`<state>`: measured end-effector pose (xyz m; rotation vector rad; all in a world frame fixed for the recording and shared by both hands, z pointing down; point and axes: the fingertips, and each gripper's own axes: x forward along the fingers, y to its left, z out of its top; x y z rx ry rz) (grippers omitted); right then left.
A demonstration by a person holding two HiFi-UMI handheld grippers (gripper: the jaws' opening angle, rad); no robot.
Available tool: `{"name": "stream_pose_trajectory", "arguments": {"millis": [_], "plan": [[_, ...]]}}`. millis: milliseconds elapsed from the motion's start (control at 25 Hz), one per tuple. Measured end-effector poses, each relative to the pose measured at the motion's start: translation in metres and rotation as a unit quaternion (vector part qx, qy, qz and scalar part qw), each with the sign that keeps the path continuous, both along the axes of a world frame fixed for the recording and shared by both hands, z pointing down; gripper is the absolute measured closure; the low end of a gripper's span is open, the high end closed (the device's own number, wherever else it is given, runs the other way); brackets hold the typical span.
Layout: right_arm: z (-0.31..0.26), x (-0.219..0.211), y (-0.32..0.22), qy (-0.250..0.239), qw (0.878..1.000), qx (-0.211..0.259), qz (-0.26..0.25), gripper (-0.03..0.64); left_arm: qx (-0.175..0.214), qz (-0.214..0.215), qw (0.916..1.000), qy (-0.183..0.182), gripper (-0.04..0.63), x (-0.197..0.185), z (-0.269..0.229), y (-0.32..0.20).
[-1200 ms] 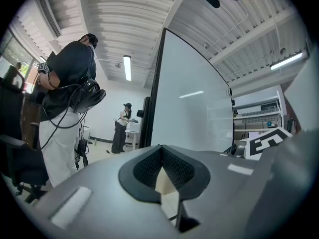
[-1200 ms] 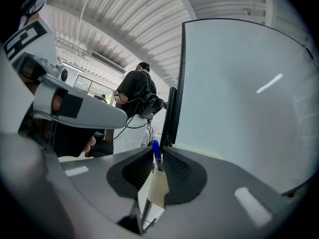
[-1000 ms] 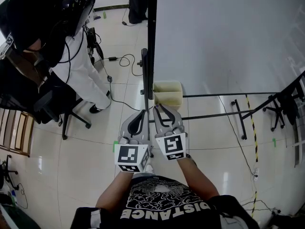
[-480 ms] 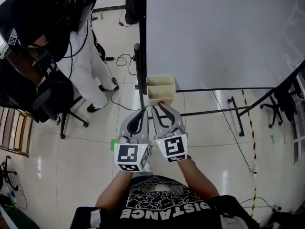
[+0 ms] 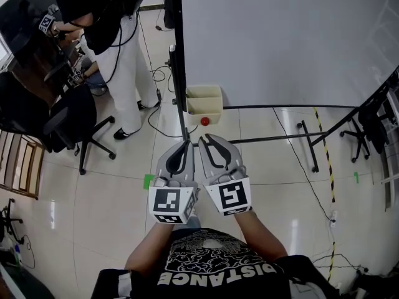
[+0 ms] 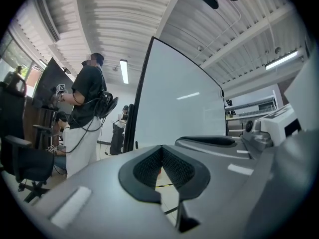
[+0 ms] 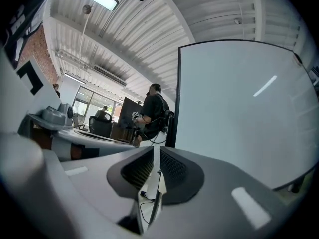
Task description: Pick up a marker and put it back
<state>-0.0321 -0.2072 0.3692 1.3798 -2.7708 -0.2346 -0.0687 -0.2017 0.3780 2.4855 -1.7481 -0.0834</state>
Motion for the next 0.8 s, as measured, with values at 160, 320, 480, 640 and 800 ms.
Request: {"name": "stream_pose_trajectory", "arguments": {"millis": [160, 320, 480, 640, 800], "plan": [[-0.005, 0.01, 0.022, -0.008, 1.0, 0.001, 0.0, 0.617, 0.006, -0.002, 1.0, -0.002, 0.589, 0.01, -0.002, 0.021], [-0.005, 0.02, 0.043, -0.005, 1.0, 0.003, -0.005, 0.617, 0.006, -0.004, 1.0, -0.004, 0.589, 0.021, -0.005, 0.04], [-0.005, 0.028, 0.06, -0.01, 1.0, -0.001, -0.01, 0.617, 0.015, -0.005, 0.9998, -0.007, 0.589, 0.031, -0.009, 0.055], [-0.007, 0.036, 0.071, -0.02, 1.0, -0.007, -0.012, 0.617, 0.021, -0.006, 0.9997, -0.011, 0.589, 0.04, -0.013, 0.067], [-0.009, 0.043, 0.079, -0.023, 1.0, -0.007, -0.013, 0.617, 0.024, -0.007, 0.9996, -0.017, 0.589, 0.046, -0.015, 0.074]]}}
